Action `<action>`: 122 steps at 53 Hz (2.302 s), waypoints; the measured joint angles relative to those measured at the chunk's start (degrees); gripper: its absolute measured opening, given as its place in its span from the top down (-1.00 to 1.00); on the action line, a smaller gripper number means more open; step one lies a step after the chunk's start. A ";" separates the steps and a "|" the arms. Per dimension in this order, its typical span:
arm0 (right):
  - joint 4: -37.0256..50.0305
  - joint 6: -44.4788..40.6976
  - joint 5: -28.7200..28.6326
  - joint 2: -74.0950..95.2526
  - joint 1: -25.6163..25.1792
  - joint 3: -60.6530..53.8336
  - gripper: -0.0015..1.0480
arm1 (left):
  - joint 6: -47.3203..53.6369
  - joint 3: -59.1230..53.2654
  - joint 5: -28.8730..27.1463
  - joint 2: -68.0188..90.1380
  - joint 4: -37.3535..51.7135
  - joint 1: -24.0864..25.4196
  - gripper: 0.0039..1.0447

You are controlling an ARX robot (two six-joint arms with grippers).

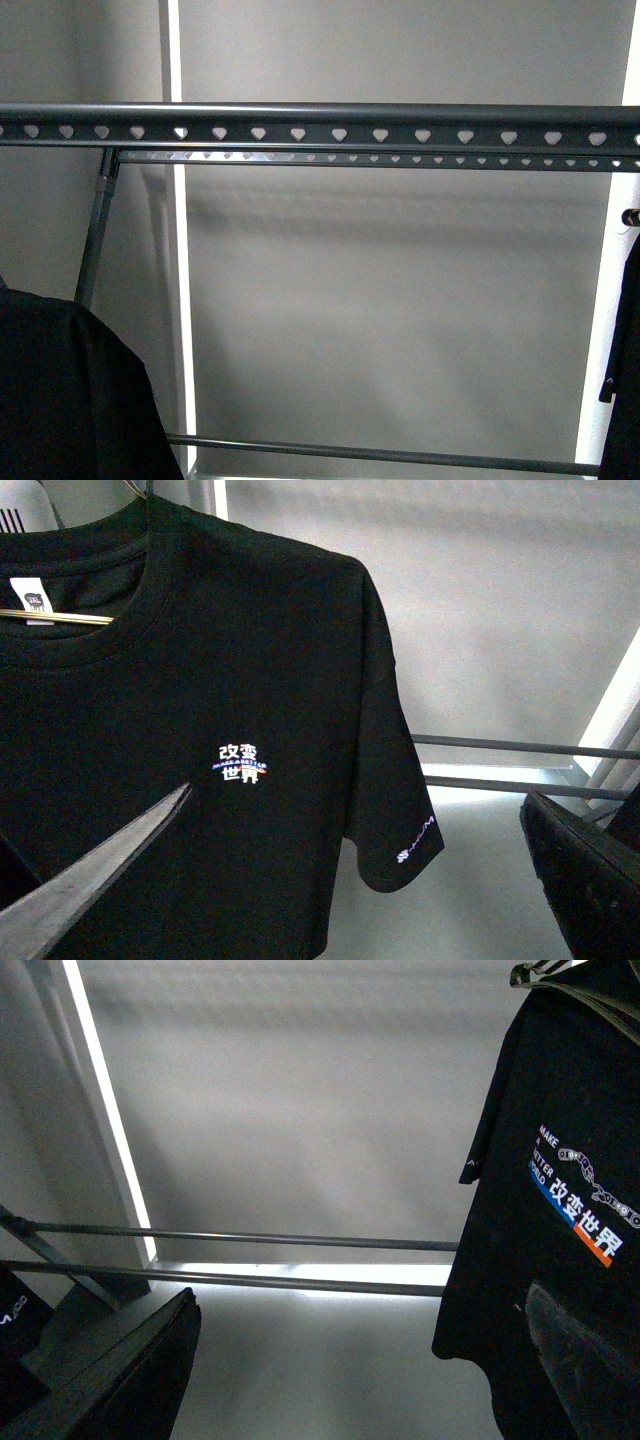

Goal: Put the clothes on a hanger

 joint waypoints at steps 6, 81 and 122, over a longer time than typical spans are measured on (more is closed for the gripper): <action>0.00 0.00 0.00 0.00 0.00 0.00 -0.86 | 0.00 0.00 0.00 0.00 0.00 0.00 -0.88; 0.00 0.00 -0.02 0.00 0.00 0.00 -0.86 | -44.28 74.36 -28.28 96.30 -9.05 -2.14 -0.55; 0.00 0.00 -0.04 0.00 0.00 0.00 -0.86 | -30.45 55.41 8.52 80.13 -9.94 -3.85 0.91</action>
